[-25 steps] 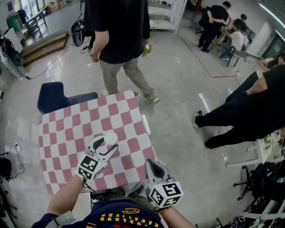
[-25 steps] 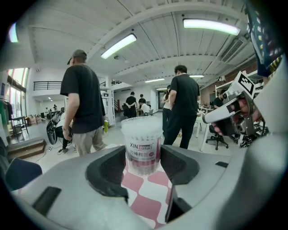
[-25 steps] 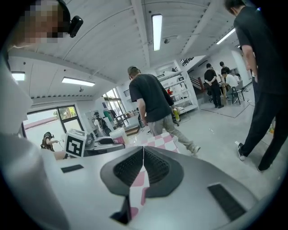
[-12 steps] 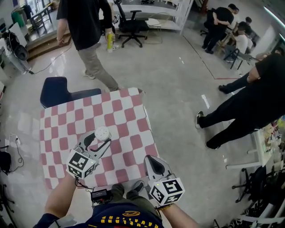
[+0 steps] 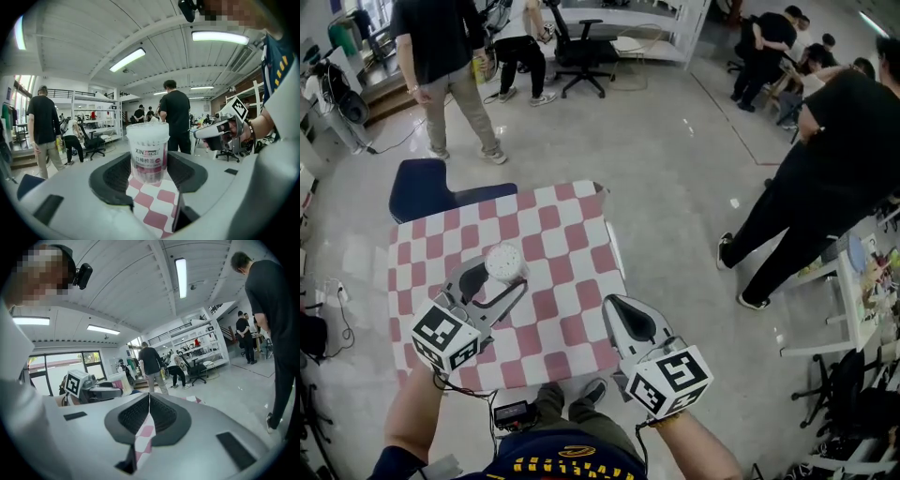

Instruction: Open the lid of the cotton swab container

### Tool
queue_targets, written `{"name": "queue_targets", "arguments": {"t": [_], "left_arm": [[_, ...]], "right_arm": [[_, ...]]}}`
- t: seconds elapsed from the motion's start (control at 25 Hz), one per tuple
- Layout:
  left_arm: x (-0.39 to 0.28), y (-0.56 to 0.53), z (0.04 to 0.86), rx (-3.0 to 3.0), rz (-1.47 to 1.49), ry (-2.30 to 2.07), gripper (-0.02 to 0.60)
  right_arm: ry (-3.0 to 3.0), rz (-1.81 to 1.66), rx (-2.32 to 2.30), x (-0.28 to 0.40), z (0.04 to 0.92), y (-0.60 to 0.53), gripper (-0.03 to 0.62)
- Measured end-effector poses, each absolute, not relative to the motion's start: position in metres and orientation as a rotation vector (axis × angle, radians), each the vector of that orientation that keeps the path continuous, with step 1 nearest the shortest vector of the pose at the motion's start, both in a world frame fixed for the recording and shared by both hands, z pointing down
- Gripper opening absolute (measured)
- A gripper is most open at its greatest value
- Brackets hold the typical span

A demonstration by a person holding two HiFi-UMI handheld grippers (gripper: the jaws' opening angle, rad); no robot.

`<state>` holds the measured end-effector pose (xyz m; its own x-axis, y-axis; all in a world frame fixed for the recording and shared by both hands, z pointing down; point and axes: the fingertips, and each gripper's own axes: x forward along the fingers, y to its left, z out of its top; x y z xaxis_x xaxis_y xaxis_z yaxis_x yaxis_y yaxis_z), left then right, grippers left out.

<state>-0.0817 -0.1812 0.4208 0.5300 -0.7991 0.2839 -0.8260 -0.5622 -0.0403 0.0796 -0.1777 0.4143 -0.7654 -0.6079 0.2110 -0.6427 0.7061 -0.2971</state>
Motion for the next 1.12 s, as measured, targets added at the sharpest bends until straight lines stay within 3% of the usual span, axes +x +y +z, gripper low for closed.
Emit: {"name": "queue_targets", "arguments": {"t": [0.52,0.76,1.12], "left_arm": [[-0.04,-0.148,0.325,2.799,0.39,-1.233,0.245],[-0.017,-0.13,0.337,2.86,0.473,-1.141,0.245],[0.005,-0.121,0.368,2.885,0.526,-0.975,0.245]], "right_arm": [[-2.967,0.333,0.755,0.046,0.324,-0.165,0.012],[-3.043,0.149,0.607,0.036,0.294,-0.149,0.015],[-3.016,0.072,0.308,0.02,0.295,-0.122,0.196]]}}
